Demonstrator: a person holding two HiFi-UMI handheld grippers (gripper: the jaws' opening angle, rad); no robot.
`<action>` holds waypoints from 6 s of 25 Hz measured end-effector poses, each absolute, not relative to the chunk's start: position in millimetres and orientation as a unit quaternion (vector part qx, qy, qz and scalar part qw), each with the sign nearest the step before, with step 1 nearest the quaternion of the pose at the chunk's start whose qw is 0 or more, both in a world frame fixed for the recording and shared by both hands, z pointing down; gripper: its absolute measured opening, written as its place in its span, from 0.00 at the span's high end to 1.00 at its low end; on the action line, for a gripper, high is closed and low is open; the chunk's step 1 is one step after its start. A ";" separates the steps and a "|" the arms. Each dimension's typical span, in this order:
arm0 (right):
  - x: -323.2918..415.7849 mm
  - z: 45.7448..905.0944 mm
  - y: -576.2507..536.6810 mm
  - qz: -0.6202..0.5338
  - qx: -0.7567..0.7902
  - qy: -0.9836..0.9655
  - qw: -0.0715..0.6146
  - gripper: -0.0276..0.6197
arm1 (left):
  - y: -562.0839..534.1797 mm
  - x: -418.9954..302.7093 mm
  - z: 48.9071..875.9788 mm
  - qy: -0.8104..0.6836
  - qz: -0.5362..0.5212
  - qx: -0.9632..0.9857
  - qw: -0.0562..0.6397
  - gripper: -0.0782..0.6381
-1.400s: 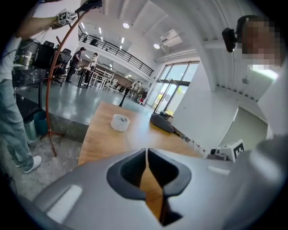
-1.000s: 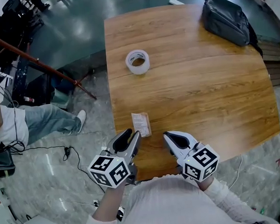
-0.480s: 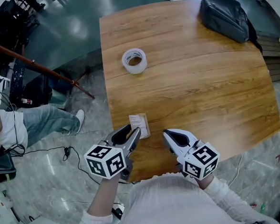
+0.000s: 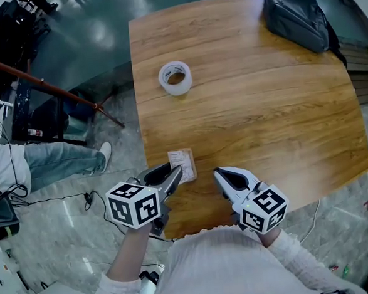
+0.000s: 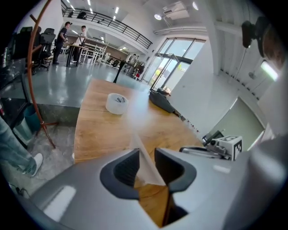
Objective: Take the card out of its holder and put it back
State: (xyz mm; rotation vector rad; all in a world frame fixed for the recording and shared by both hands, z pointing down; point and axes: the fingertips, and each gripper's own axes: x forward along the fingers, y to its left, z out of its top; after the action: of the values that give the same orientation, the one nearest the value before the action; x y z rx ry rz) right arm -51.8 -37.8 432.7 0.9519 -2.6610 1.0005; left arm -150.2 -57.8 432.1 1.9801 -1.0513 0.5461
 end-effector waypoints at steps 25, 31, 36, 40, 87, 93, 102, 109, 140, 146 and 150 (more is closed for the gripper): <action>-42.6 428.7 -51.0 0.341 0.322 -0.883 0.025 0.96 | -60.3 -155.5 431.4 -0.437 0.331 0.764 0.340 0.86; -39.8 428.5 -49.5 0.340 0.323 -0.883 0.021 0.96 | -59.3 -155.8 430.1 -0.435 0.339 0.765 0.333 0.86; -38.2 427.3 -49.2 0.338 0.323 -0.884 0.017 0.96 | -59.5 -156.1 424.8 -0.437 0.337 0.766 0.329 0.86; -34.9 426.8 -48.2 0.336 0.324 -0.884 0.015 0.96 | -58.6 -154.2 418.9 -0.437 0.338 0.769 0.322 0.86; -31.1 391.7 -12.2 0.292 0.325 -0.899 0.001 0.96 | -40.6 -153.3 337.7 -0.448 0.298 0.809 0.238 0.86; -31.0 393.8 -11.6 0.292 0.324 -0.900 0.003 0.96 | -39.8 -152.7 343.0 -0.442 0.307 0.808 0.240 0.86; -31.3 397.5 -14.6 0.299 0.326 -0.897 0.006 0.96 | -44.7 -157.3 356.7 -0.440 0.315 0.802 0.253 0.86; -31.4 401.3 -17.9 0.306 0.325 -0.895 0.008 0.96 | -47.7 -158.2 365.1 -0.433 0.324 0.800 0.261 0.86; -41.4 405.4 -23.1 0.312 0.316 -0.896 0.013 0.96 | -48.6 -160.7 373.1 -0.428 0.343 0.785 0.287 0.86; -41.2 405.0 -22.0 0.313 0.317 -0.895 0.009 0.96 | -45.7 -160.4 368.9 -0.429 0.340 0.786 0.287 0.86; -40.1 404.0 -22.0 0.313 0.318 -0.895 0.006 0.96 | -43.4 -162.0 372.4 -0.431 0.343 0.783 0.289 0.86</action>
State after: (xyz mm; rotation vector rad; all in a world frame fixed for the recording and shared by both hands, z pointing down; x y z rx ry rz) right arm -40.1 -22.0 404.0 0.9945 -2.8021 0.9795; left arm -162.0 -43.4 372.4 2.0890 -1.1496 0.9161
